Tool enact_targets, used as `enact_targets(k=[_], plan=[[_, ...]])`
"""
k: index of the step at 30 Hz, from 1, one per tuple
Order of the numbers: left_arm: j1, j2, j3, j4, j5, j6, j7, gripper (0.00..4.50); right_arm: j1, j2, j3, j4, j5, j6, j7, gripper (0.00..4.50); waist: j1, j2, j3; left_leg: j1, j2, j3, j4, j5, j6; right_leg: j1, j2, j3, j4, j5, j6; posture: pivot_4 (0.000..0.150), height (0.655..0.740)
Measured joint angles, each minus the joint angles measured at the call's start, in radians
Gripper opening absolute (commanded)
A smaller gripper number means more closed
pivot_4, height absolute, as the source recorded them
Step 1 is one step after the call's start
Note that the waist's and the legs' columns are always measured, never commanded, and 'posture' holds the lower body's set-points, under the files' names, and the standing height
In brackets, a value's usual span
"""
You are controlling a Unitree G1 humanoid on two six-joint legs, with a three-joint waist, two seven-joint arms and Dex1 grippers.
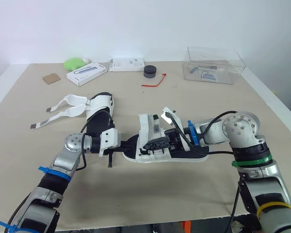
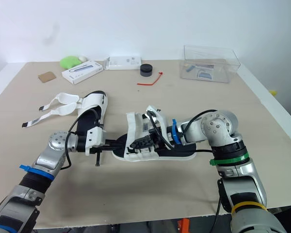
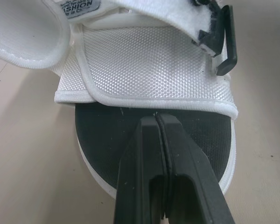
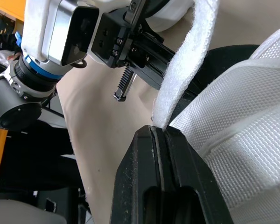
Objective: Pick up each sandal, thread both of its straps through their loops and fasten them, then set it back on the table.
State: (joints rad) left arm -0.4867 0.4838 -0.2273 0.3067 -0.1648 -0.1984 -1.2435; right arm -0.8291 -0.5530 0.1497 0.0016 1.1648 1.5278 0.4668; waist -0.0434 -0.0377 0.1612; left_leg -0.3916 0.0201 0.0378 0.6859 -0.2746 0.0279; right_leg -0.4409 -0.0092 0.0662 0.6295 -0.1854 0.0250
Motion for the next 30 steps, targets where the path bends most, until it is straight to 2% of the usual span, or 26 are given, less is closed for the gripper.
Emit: enact_targets(k=[25, 28, 30], plan=[[-0.012, -0.003, -0.002, 0.019, 0.0, -0.002, 0.001, 0.0, -0.04, -0.057, 0.145, -0.12, -0.269, -0.062, 0.284, 0.03, 0.001, 0.002, -0.001, 0.0, -0.002, -0.001, 0.0, 0.0, 0.0, 0.0, -0.003, -0.002, 0.0, -0.001, 0.001, 0.15, 0.74], [-0.012, -0.004, -0.003, 0.019, 0.0, -0.002, 0.002, 0.0, -0.039, -0.068, 0.161, -0.138, -0.298, -0.09, 0.304, 1.02, 0.001, 0.002, -0.001, 0.0, -0.003, -0.002, 0.0, 0.0, 0.0, 0.001, -0.004, -0.003, 0.0, -0.001, 0.001, 0.15, 0.74], [-0.013, -0.003, -0.003, 0.021, 0.0, -0.002, 0.002, 0.0, -0.033, -0.072, 0.172, -0.144, -0.313, -0.11, 0.318, 1.85, 0.001, 0.002, -0.002, 0.0, -0.003, -0.002, 0.0, 0.0, 0.0, 0.001, -0.004, -0.004, 0.0, -0.001, 0.001, 0.15, 0.74]])
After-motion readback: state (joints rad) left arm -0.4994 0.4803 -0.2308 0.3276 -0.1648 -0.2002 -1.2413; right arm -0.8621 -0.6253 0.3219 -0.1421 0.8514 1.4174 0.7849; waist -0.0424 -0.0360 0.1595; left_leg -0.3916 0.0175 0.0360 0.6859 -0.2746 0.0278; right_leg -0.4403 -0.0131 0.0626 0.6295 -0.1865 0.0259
